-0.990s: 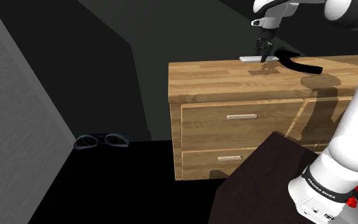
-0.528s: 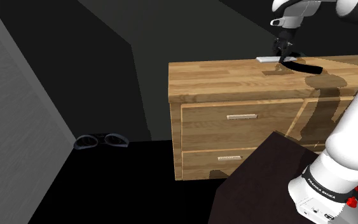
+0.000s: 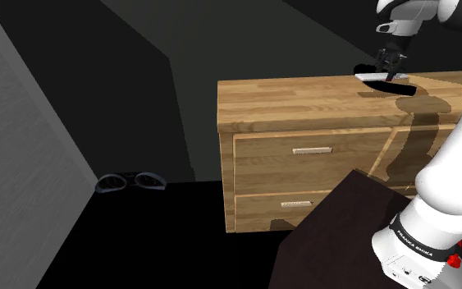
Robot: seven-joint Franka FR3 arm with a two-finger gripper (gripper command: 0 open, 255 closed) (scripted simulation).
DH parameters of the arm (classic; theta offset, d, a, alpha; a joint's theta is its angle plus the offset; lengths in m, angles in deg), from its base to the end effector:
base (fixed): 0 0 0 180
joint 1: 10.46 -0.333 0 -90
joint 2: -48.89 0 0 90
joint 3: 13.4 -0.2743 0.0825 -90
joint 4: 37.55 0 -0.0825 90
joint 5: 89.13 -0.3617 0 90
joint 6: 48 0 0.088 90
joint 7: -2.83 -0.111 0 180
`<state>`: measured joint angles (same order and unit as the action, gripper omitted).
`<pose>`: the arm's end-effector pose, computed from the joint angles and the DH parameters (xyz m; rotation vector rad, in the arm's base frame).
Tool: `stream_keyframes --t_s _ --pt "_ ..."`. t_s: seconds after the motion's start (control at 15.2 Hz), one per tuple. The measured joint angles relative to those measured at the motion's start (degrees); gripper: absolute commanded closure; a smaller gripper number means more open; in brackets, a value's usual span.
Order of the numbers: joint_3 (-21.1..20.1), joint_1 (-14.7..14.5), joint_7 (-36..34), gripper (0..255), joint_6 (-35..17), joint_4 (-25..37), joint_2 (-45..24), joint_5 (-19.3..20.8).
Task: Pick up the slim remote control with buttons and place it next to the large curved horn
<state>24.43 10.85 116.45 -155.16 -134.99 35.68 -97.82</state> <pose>0.3312 -0.4859 0.4406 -2.8074 -1.3861 -0.0051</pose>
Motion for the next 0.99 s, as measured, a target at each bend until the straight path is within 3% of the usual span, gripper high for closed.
stream_keyframes --t_s 0.99 --pt "3.3 18.15 20.55 255 4.74 13.39 -12.05 -8.03"
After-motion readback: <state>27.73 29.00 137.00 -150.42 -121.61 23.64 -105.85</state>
